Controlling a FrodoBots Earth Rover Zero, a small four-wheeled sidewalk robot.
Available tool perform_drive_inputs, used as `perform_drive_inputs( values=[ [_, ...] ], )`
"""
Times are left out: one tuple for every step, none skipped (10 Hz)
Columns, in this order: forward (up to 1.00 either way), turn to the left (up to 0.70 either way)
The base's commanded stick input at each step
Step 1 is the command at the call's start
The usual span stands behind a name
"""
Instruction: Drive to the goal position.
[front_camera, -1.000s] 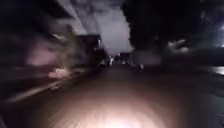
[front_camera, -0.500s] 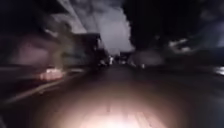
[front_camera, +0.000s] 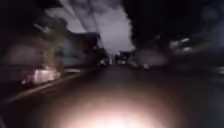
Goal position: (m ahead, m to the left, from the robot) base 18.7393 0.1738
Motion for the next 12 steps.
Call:
perform_drive_inputs(
  values=[
    [1.00,0.00],
    [1.00,0.03],
    [1.00,0.24],
    [1.00,0.27],
    [1.00,0.00],
    [1.00,0.00],
    [1.00,0.00],
    [1.00,0.00],
    [1.00,0.00],
    [1.00,0.00],
    [1.00,0.00],
    [1.00,0.12]
  ],
)
